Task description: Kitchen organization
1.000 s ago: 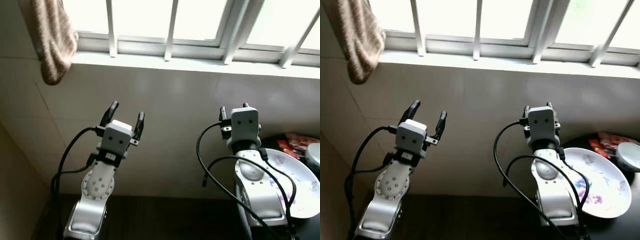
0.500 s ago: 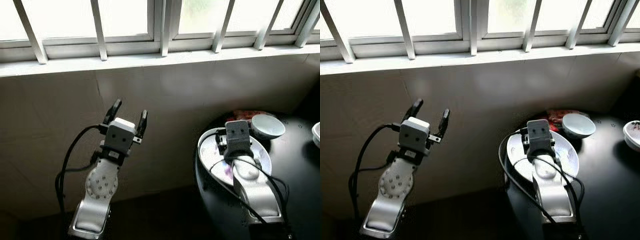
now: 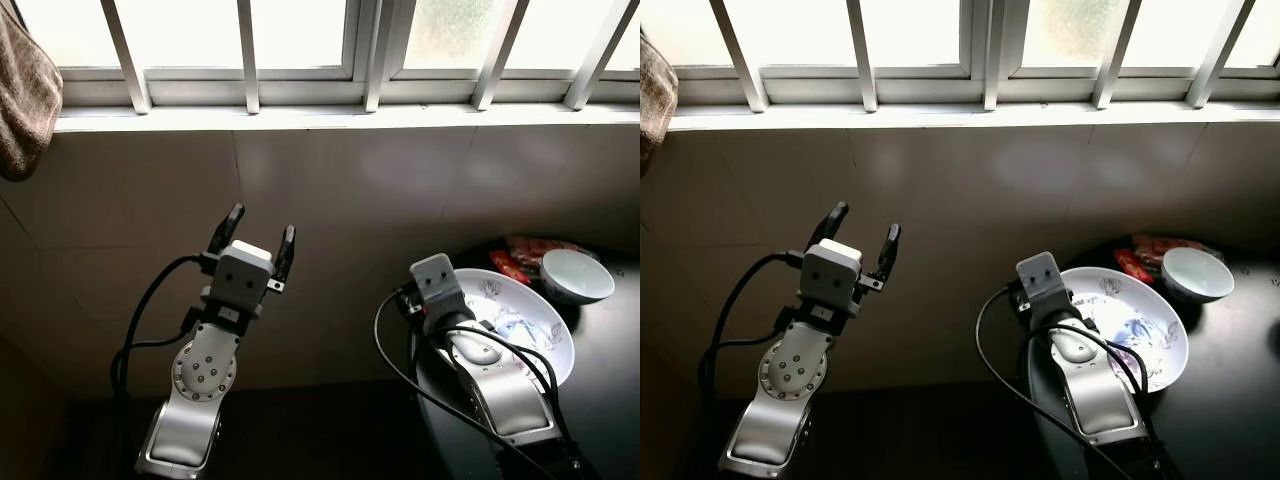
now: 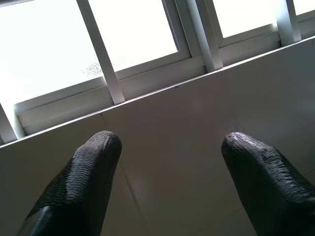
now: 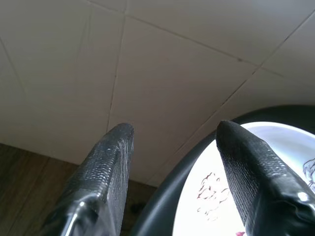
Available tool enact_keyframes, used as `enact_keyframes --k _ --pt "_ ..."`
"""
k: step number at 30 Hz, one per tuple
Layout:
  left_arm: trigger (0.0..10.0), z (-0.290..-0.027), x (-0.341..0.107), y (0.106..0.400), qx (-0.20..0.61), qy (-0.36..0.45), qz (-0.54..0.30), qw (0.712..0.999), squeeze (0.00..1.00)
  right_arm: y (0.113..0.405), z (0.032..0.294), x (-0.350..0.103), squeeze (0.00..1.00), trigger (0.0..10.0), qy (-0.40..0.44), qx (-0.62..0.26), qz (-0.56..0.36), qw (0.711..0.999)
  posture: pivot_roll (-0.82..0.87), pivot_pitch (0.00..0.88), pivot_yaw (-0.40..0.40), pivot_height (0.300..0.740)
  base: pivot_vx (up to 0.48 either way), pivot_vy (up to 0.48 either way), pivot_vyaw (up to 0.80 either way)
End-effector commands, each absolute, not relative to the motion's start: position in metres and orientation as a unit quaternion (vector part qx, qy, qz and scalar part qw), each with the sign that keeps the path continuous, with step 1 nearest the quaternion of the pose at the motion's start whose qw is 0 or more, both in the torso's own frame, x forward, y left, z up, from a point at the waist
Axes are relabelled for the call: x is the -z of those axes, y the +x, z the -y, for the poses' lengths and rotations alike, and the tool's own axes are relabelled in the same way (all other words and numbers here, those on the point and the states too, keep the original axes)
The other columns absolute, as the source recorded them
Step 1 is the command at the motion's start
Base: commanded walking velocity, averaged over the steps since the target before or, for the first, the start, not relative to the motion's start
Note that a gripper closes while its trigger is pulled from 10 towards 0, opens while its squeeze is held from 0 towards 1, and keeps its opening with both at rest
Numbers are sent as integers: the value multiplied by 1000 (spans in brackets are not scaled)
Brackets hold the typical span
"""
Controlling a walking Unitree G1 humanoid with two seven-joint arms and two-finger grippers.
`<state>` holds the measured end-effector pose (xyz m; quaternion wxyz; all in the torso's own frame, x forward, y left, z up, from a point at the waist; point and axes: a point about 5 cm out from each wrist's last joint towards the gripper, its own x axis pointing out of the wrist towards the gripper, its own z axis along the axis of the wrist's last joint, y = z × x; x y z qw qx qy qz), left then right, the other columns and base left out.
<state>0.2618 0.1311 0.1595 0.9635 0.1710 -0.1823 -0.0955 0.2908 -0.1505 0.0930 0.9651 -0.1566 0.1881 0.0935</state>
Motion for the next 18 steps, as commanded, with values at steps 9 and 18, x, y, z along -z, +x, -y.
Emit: enact_keyframes --k 9,18 --pt "10000 -130 -159 263 96 173 179 964 0 287 153 -84 0 10000 -135 -99 -236 957 57 0 -68 740 0 0 0" --pt "10000 -130 -158 263 96 173 176 964 0 286 161 -85 0 10000 -168 -59 -243 953 52 0 -67 740 0 0 0"
